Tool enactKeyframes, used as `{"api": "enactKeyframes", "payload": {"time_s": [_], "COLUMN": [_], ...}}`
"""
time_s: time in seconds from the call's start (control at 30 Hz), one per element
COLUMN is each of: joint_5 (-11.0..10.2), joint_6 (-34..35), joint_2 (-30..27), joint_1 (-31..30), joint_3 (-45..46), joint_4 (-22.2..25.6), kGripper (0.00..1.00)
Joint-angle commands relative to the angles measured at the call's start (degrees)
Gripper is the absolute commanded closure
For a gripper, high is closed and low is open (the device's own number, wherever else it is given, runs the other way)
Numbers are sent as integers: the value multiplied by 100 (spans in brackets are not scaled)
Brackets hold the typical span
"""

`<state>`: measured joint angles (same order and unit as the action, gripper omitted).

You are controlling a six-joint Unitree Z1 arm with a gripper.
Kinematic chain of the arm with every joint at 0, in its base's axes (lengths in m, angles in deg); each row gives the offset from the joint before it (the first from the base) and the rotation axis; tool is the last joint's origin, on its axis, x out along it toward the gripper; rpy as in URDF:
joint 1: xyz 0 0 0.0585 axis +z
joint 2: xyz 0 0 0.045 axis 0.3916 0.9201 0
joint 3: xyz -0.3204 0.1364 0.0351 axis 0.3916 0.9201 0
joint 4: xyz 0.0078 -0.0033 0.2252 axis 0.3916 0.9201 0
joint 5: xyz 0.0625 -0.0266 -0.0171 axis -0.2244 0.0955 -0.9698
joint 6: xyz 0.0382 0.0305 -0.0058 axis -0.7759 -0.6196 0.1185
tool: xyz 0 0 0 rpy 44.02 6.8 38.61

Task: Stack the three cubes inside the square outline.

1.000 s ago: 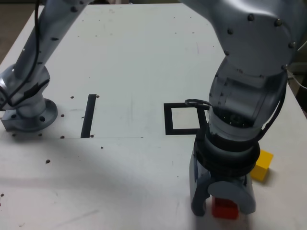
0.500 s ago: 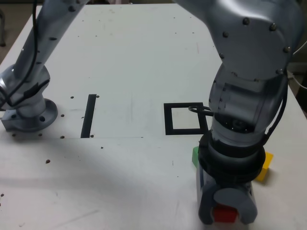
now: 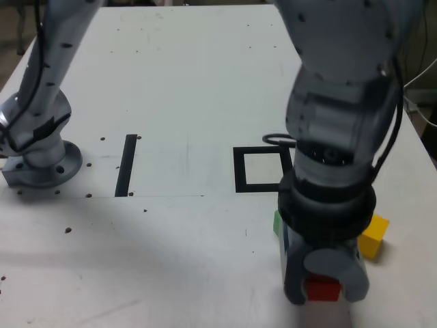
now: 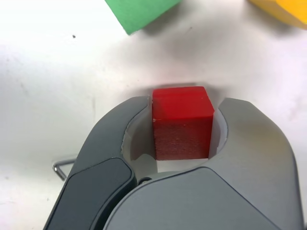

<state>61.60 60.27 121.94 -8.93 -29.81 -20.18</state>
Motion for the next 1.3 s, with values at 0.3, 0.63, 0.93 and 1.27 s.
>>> {"api": "enactKeyframes", "payload": {"time_s": [0.3, 0.63, 0.93, 1.27], "joint_5": [-305, -416, -295, -151], "joint_6": [-2, -609, -1489, -1672], "joint_2": [-1013, -1548, -1913, -1944], "joint_1": [-43, 622, 1728, 2095], "joint_3": [227, 937, 1973, 2721], "joint_4": [692, 973, 648, -116], "kGripper": [81, 81, 81, 81]}}
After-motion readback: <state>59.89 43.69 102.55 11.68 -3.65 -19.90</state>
